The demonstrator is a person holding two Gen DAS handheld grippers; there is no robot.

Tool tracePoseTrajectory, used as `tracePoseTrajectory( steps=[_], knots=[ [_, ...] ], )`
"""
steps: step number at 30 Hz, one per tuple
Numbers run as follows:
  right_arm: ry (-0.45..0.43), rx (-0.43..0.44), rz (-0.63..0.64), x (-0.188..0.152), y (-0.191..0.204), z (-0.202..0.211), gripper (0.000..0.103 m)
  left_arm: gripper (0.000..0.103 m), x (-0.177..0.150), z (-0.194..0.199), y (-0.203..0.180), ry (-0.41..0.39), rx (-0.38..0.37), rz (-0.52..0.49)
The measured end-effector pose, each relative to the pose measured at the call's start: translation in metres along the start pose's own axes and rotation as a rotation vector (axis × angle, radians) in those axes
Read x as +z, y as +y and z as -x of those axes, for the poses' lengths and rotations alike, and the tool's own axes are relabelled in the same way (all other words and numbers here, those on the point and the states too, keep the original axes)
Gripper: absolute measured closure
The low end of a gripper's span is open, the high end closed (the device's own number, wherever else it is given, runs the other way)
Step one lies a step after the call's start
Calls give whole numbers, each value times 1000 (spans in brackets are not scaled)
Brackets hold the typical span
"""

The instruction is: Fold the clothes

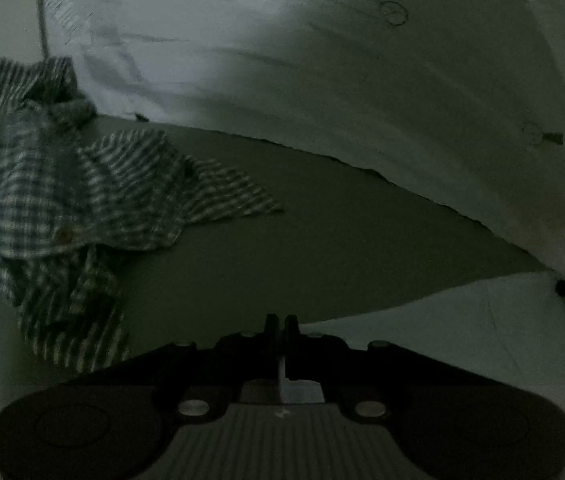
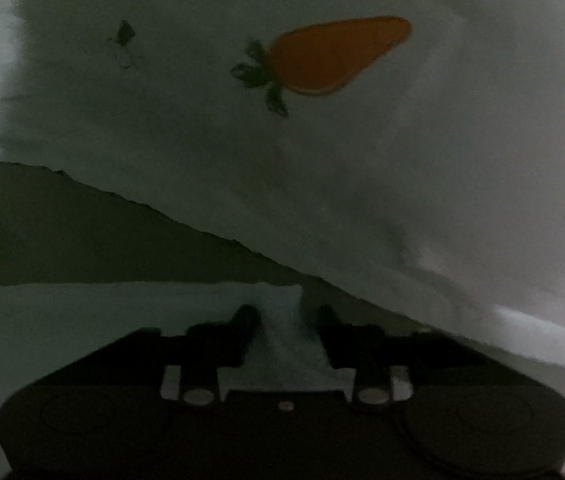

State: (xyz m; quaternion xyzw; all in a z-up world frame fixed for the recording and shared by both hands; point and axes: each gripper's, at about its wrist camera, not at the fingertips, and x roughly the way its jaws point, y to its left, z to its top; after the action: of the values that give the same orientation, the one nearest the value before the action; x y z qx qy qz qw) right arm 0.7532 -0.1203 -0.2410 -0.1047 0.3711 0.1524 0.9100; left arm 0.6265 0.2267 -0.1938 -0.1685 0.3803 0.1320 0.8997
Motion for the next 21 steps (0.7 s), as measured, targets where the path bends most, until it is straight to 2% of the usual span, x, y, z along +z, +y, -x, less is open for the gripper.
tracePoseTrajectory(
  steps=[2,3,5,8,11,15,18,21],
  knots=[
    [-55,-1,-51,-6,-9,27,33,92,-3,19,8,-25,-15,37],
    [-79,0,-73,-10,-13,42,31,86,-6,31,13,-29,-23,54],
    [-102,-17,-101,-18,-24,69,31,80,-16,53,18,-26,-34,81],
    [-118,-60,-149,-51,-41,127,31,77,-45,92,20,18,-87,96],
    [-102,-92,-207,-105,-55,187,31,65,-89,130,13,84,-142,52],
    [-34,-153,-277,-196,-69,260,31,60,-158,173,2,187,-184,-17],
    [28,-232,-311,-266,-80,298,31,54,-206,196,-1,247,-196,-27],
    [79,-308,-353,-325,-92,334,31,46,-234,217,-3,231,-207,-37]
  ],
)
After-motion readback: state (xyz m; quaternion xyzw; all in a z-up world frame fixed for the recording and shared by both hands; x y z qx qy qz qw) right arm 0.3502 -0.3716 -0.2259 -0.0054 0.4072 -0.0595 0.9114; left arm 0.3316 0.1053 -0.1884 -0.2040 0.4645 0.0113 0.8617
